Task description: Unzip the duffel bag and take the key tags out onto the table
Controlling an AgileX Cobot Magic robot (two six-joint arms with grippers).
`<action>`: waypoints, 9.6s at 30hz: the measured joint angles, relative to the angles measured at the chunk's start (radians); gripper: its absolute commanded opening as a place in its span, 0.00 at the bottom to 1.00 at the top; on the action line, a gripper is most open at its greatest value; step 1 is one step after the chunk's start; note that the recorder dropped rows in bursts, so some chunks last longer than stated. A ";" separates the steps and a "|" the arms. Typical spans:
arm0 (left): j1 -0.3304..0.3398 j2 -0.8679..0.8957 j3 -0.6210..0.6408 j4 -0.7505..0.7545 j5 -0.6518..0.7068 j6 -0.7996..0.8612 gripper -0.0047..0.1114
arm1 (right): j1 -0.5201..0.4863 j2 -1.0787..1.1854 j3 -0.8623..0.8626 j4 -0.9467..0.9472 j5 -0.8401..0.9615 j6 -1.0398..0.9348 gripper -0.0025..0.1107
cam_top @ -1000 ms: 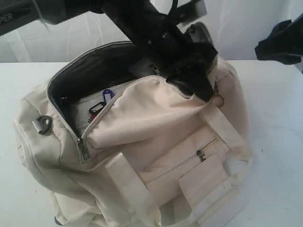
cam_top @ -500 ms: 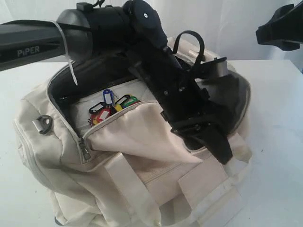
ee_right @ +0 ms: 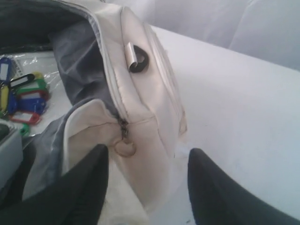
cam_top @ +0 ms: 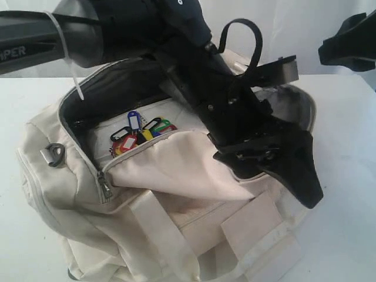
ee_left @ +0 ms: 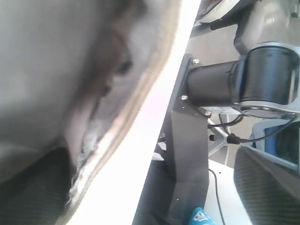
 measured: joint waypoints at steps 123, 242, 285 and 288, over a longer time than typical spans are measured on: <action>-0.002 -0.025 0.005 0.871 0.001 -0.120 0.04 | -0.189 0.015 0.382 0.409 0.126 -0.307 0.02; 0.164 -0.020 0.284 0.962 -0.436 -0.798 0.62 | -0.189 -0.349 0.380 0.215 -0.051 -0.104 0.02; 0.187 -0.178 0.079 0.814 -0.175 -0.588 0.04 | -0.189 -0.349 0.380 0.216 -0.051 -0.104 0.02; 0.187 -0.213 0.079 0.807 -0.164 -0.542 0.04 | -0.189 -0.349 0.380 0.216 -0.051 -0.104 0.02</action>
